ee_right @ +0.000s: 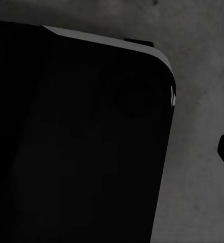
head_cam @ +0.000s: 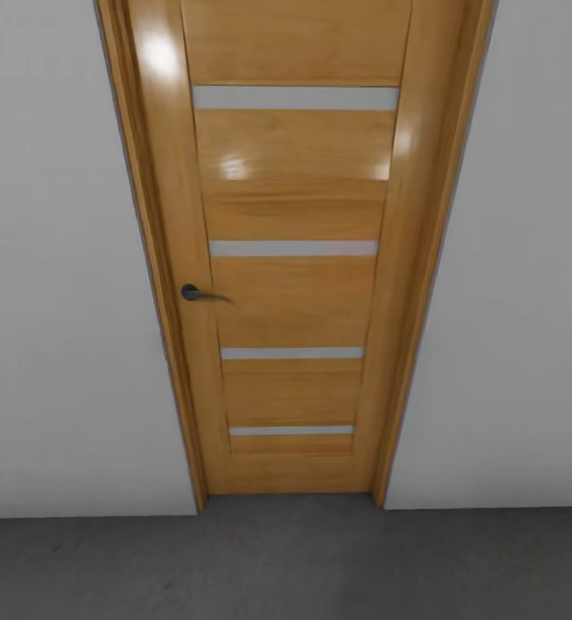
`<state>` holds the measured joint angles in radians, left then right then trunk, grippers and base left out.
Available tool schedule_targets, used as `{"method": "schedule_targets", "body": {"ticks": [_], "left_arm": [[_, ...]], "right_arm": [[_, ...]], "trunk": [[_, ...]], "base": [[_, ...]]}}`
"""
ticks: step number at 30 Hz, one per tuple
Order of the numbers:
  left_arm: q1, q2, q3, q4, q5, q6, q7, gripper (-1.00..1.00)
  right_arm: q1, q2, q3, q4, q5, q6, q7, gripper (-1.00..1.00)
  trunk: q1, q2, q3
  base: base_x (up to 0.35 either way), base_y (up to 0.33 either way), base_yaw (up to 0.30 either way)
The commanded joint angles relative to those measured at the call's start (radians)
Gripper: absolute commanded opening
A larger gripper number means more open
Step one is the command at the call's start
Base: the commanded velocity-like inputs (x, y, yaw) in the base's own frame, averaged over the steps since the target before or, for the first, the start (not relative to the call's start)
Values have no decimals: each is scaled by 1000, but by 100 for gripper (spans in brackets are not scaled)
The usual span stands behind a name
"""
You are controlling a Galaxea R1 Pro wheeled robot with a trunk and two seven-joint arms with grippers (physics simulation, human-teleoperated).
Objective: Move the two storage containers from the living room to the garage. In the garage, place one container on the floor and stack the other container on top of it (either order is fine).
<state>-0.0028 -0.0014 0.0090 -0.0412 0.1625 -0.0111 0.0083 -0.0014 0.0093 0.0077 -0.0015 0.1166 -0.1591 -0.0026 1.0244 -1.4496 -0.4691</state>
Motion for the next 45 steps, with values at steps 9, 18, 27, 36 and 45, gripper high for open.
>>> {"method": "schedule_targets", "body": {"ticks": [9,18,27,36,45], "left_arm": [[0,0,0,0,8,-1,1,100],[0,0,0,0,8,-1,1,100],[0,0,0,0,8,-1,1,100],[0,0,0,0,8,-1,1,100],[0,0,0,0,9,-1,1,100]], "right_arm": [[0,-2,-2,0,9,-5,1,100],[0,-3,-2,0,10,-4,1,100],[0,-5,0,0,12,-3,1,100],[0,-2,-1,0,11,-3,1,100],[0,-1,0,0,8,-1,0,100]], "trunk": [[1,0,-1],[1,0,-1],[1,0,-1],[1,0,-1],[1,0,-1]], "base": [[256,-49,140],[24,-12,5],[0,0,0],[0,-49,0],[0,-78,46]]}}
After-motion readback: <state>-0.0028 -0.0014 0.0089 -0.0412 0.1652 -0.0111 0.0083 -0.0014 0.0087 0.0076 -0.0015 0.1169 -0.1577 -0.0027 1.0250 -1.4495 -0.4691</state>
